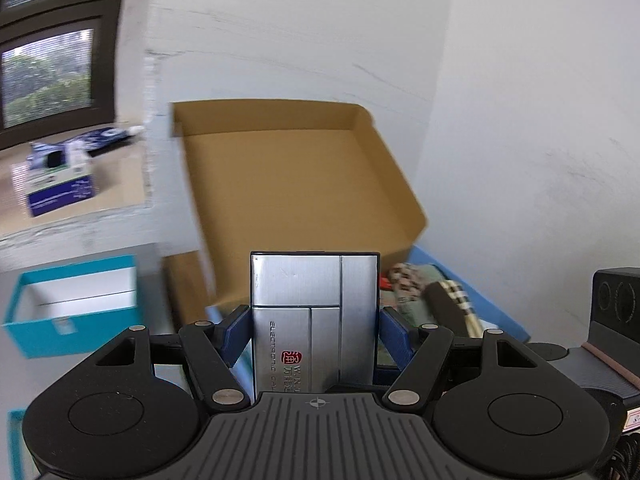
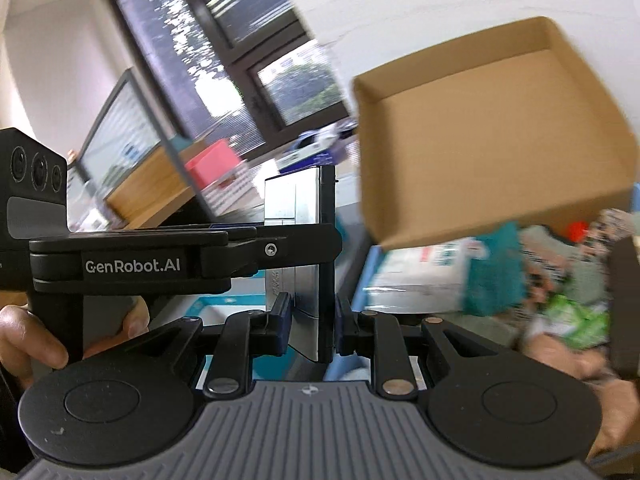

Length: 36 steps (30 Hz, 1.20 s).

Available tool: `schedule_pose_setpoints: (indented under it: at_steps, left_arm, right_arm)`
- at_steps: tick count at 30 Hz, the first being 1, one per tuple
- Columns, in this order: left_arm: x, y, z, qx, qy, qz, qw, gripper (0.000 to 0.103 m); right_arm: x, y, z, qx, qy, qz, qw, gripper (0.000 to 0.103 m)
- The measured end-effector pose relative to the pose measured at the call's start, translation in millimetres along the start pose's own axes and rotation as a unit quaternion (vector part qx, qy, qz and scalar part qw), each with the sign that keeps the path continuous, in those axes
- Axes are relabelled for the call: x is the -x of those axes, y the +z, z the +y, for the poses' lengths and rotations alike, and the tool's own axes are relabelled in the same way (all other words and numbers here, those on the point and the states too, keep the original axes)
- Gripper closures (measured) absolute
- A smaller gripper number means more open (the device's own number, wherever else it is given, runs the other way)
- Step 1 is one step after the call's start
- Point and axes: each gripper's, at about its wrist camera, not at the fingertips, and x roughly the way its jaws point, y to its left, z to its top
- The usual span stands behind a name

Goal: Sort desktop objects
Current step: 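Carry the silver-white box with the left tool to the cardboard box, then lower the silver-white box onto the contents and open the left tool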

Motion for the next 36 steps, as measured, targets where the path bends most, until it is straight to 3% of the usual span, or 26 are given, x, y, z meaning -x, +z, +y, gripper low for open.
schedule_pose_setpoints:
  at_steps: [9, 17, 28, 36]
  left_arm:
    - [-60, 7, -39, -0.035, -0.031, 0.035, 0.9983, 0.031]
    - [-106, 3, -59, -0.050, -0.051, 0.075, 0.9946, 0.031]
    - [-151, -3, -68, -0.064, -0.035, 0.120, 0.9901, 0.032]
    - [-144, -2, -57, -0.045, -0.054, 0.113, 0.9911, 0.031]
  right_arm:
    - [15, -5, -62, -0.059, -0.055, -0.022, 0.996, 0.077]
    - [14, -11, -101, -0.095, -0.094, -0.014, 0.991, 0.076]
    - [37, -19, -112, -0.095, -0.090, -0.006, 0.991, 0.075]
    - [47, -17, -112, -0.079, -0.113, 0.000, 0.990, 0.075]
